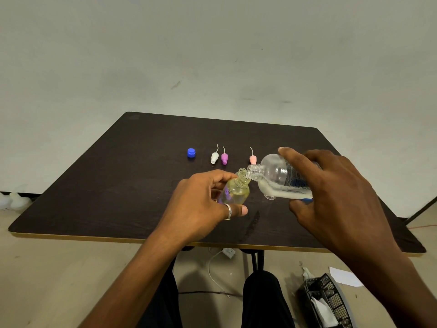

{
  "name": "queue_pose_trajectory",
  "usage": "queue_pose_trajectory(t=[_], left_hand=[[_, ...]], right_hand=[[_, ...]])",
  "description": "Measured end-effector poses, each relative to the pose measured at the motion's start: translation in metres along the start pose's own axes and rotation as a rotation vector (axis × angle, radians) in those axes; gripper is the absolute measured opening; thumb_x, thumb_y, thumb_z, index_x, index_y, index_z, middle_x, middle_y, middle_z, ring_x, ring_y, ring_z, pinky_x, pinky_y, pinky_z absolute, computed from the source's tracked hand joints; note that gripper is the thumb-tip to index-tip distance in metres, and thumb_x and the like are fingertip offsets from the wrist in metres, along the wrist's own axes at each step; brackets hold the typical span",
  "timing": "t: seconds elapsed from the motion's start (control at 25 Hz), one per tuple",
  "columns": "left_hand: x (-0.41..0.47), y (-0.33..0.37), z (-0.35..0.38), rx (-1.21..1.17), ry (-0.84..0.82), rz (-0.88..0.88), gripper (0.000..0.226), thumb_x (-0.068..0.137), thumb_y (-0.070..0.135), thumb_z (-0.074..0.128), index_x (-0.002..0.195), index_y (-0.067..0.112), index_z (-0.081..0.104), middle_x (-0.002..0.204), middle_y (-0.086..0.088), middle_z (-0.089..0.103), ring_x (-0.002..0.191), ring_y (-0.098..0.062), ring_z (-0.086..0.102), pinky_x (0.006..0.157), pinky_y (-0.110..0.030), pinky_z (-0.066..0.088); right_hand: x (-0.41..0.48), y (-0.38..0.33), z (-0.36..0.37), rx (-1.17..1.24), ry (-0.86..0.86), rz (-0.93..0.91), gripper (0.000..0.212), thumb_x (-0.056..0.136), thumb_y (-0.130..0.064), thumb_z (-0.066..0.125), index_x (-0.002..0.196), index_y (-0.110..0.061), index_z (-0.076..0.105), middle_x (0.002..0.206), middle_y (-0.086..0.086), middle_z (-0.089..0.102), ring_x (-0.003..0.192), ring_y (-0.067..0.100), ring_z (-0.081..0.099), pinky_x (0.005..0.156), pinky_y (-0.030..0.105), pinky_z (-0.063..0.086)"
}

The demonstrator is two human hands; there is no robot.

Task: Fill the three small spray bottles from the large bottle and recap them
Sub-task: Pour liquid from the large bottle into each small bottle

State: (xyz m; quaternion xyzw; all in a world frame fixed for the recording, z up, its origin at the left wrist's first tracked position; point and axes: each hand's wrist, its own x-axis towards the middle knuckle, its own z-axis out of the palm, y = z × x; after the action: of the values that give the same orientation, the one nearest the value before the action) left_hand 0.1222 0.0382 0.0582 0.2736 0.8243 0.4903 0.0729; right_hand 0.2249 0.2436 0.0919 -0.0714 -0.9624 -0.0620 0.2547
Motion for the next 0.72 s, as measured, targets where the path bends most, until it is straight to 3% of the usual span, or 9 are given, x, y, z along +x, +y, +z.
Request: queue_pose_trajectory(t=[0.28,0.56,0.72], left_hand=[[0.0010,0.0001,0.0002,-0.007,-0.003,-0.012,0.052,0.066,0.035,0.089,0.113,0.041,0.067,0.099,0.025,0.072,0.092,0.013,0.064,0.080,-0.010,0.050],[0.0005,-0.0004,0.0030,-0.048,0.010,-0.006,0.055,0.066,0.033,0.090,0.116,0.037,0.068,0.103,0.022,0.073,0.096,0.008,0.066,0.091,-0.022,0.055],[0.0000,-0.0003,0.0054,-0.079,0.013,-0.005,0.057,0.066,0.031,0.090,0.118,0.037,0.068,0.103,0.022,0.073,0.096,0.010,0.066,0.088,-0.016,0.053]], right_hand=[[0.0000,-0.0001,0.0006,-0.003,0.003,-0.004,0.088,0.064,-0.028,0.083,0.143,-0.028,0.044,0.122,0.007,0.059,0.106,0.029,0.055,0.077,0.035,0.050],[0.0003,-0.0007,-0.0014,0.002,0.008,0.005,0.088,0.064,-0.027,0.084,0.143,-0.028,0.044,0.122,0.007,0.059,0.107,0.029,0.055,0.077,0.035,0.049],[-0.0003,-0.0008,-0.0031,0.002,0.013,0.005,0.089,0.063,-0.026,0.084,0.142,-0.028,0.044,0.122,0.007,0.059,0.106,0.029,0.055,0.076,0.035,0.049]])
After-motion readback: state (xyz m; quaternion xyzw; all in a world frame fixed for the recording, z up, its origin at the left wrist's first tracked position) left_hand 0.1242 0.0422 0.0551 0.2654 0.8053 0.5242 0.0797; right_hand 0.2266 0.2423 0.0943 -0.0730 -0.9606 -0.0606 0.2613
